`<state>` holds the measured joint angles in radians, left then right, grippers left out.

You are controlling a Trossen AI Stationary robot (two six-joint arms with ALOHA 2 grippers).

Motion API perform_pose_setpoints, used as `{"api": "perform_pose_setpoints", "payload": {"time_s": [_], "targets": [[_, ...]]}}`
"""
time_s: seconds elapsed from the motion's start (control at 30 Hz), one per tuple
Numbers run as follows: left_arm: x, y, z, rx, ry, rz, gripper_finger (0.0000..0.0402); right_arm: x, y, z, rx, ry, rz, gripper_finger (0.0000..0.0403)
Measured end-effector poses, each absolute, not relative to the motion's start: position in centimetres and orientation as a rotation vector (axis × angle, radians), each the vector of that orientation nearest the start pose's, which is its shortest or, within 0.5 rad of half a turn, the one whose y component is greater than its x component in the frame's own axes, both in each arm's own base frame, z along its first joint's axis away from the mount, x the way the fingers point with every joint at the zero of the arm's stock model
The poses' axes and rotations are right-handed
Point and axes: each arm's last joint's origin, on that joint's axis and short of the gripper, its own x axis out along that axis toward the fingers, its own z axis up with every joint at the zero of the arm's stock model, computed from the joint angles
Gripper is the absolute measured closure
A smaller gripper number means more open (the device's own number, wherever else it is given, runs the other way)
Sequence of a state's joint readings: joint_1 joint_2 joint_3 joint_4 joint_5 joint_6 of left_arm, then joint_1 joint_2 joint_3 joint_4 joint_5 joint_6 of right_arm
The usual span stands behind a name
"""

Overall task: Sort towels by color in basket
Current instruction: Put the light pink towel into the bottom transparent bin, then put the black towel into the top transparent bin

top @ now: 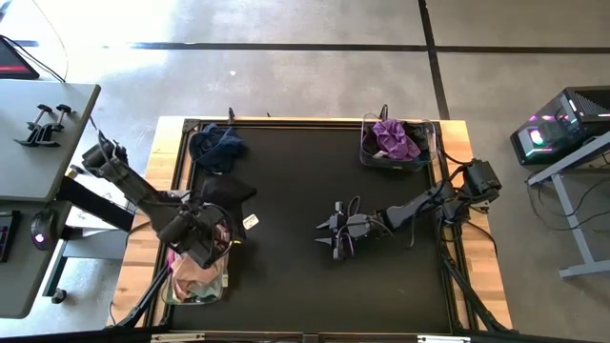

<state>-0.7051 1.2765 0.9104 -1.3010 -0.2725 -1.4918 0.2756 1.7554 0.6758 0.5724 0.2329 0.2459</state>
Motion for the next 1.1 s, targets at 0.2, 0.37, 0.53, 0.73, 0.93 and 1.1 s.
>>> {"api": "perform_pose_setpoints", "payload": {"time_s": [0.2, 0.37, 0.53, 0.73, 0.93, 1.1], "targets": [[15.1, -12.3, 21.7, -0.375, 1.297, 0.768, 0.0401, 31.0, 8.1, 12.9, 0.113, 0.494, -0.019, 0.0225], [15.3, -13.0, 20.7, -0.33, 1.352, 0.788, 0.0401, 31.0, 8.1, 12.8, 0.111, 0.501, -0.02, 0.0225], [15.6, -13.8, 19.9, -0.308, 1.367, 0.75, 0.0401, 31.0, 8.1, 12.8, 0.11, 0.504, -0.02, 0.0225], [15.6, -14.1, 20.3, -0.339, 1.343, 0.676, 0.0401, 31.0, 8.1, 12.7, 0.11, 0.506, -0.021, 0.0225], [14.2, -12.8, 23.3, -0.383, 1.345, 0.696, 0.0381, 30.9, 8.0, 12.6, 0.12, 0.521, -0.027, 0.0225], [13.5, -11.5, 26.0, -0.424, 1.19, 0.632, 0.0344, 30.9, 8.0, 12.6, 0.113, 0.521, -0.026, 0.0225]]}}
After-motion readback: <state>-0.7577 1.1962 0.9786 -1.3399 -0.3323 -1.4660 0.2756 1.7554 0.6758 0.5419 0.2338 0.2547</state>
